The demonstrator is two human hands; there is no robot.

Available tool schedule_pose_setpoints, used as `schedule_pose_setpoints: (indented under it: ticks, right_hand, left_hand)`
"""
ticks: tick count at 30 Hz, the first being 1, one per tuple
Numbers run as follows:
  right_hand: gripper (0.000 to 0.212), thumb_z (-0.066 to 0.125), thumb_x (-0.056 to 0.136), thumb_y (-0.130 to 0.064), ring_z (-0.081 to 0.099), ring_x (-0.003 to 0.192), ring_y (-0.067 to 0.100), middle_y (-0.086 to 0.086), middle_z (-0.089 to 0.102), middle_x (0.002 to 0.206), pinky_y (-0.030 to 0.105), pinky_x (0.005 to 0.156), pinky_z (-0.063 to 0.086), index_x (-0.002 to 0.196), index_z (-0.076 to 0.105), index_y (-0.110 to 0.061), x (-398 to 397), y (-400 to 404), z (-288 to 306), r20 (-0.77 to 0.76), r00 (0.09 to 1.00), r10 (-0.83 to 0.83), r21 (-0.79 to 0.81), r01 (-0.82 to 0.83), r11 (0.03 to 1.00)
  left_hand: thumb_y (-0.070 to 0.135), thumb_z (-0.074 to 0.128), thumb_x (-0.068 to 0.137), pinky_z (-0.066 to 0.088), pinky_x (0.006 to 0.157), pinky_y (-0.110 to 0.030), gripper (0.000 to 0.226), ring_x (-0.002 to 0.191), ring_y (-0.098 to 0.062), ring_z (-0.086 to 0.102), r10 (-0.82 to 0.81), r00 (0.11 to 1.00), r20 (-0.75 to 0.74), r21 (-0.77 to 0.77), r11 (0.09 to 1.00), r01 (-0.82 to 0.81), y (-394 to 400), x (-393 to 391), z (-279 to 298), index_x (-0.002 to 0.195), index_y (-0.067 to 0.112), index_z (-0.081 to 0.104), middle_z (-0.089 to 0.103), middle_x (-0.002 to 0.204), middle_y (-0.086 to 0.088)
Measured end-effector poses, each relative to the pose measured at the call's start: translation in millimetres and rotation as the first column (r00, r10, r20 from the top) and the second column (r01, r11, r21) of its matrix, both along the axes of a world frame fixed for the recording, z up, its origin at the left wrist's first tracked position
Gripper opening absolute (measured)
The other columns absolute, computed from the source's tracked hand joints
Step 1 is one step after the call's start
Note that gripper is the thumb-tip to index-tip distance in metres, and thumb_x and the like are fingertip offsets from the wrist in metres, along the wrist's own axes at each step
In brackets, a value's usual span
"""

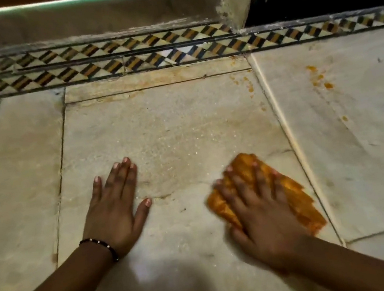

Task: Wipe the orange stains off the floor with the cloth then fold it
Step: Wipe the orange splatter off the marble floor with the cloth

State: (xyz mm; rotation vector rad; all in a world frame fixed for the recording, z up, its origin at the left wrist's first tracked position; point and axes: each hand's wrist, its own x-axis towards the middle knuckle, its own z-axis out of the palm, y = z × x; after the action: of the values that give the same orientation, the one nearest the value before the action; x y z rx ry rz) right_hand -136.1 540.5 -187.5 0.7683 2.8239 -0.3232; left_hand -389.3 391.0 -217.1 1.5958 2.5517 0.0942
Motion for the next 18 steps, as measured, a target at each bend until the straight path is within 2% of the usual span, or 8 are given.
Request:
schedule_pose_setpoints:
  ticks: [3,5,7,10,13,15,18]
  right_hand:
    - [0.073,0.031,0.085,-0.061,-0.010,0.143,0.044,0.000,0.005,0.162,0.063,0.110,-0.010,0.151,0.009,-0.040,-77.4,13.9,-6.9,-0.080,0.959,0.272,0.085,-0.265,0.960]
    - [0.072,0.035,0.086,-0.064,-0.011,0.145,0.036,-0.006,0.000,0.162,0.059,0.110,-0.009,0.149,0.006,-0.046,-121.6,49.7,-8.8,-0.051,0.926,0.375,0.099,-0.369,0.924]
    - [0.073,0.032,0.084,-0.070,-0.008,0.146,0.033,-0.008,-0.002,0.161,0.057,0.112,-0.005,0.148,0.003,-0.050,-141.7,95.0,-6.9,-0.028,0.941,0.338,0.098,-0.334,0.938]
    - [0.075,0.017,0.079,-0.074,-0.001,0.146,0.034,-0.007,0.000,0.161,0.056,0.114,0.002,0.148,0.002,-0.050,-117.2,144.1,-7.5,-0.064,0.993,0.100,0.089,-0.095,0.991]
    - [0.074,0.013,0.080,-0.072,-0.001,0.146,0.035,-0.006,0.001,0.162,0.060,0.114,0.005,0.148,0.000,-0.048,-68.5,141.4,-8.7,-0.081,0.991,-0.108,0.105,0.116,0.988]
    - [0.072,0.013,0.082,-0.070,-0.006,0.146,0.037,-0.004,-0.002,0.161,0.063,0.113,0.005,0.149,-0.005,-0.047,-48.5,110.4,-10.5,-0.052,0.991,-0.125,0.118,0.130,0.984]
    - [0.073,0.023,0.086,-0.067,-0.011,0.145,0.035,-0.002,-0.001,0.161,0.065,0.111,0.004,0.151,-0.001,-0.043,-17.2,51.8,-12.8,-0.053,0.998,0.025,0.108,-0.019,0.994]
  left_hand:
    - [0.059,0.010,0.092,0.005,0.117,-0.044,0.075,0.145,-0.019,0.009,-0.005,1.000,0.012,0.013,1.000,0.005,0.5,-1.8,-0.1,0.150,0.013,0.016,0.011,0.158,-0.004]
    - [0.058,0.011,0.092,0.007,0.116,-0.045,0.075,0.145,-0.020,0.013,-0.005,1.000,0.007,0.011,1.000,0.005,0.5,-2.5,-0.3,0.149,0.011,0.019,0.015,0.158,-0.006]
    - [0.057,0.015,0.092,0.010,0.116,-0.047,0.074,0.144,-0.021,0.015,-0.006,1.000,0.007,0.017,1.000,0.006,0.1,-2.9,-0.7,0.149,0.010,0.021,0.016,0.157,-0.006]
    - [0.055,0.024,0.090,0.013,0.116,-0.048,0.073,0.145,-0.019,0.014,0.000,1.000,0.020,0.033,0.999,0.000,-0.4,-3.7,-0.3,0.149,0.012,0.022,0.016,0.157,-0.004]
    - [0.054,0.027,0.089,0.013,0.116,-0.046,0.073,0.145,-0.018,0.014,0.004,0.999,0.035,0.043,0.999,-0.005,-0.8,-5.3,1.1,0.149,0.013,0.022,0.016,0.157,-0.003]
    - [0.055,0.027,0.089,0.011,0.117,-0.045,0.073,0.145,-0.017,0.013,0.011,0.999,0.035,0.029,1.000,-0.012,-1.1,-6.1,0.3,0.149,0.014,0.021,0.016,0.157,-0.002]
    - [0.056,0.024,0.089,0.009,0.117,-0.043,0.073,0.145,-0.017,0.013,0.015,0.999,0.037,0.003,1.000,-0.015,-1.9,-7.5,-1.1,0.149,0.015,0.020,0.015,0.158,-0.002]
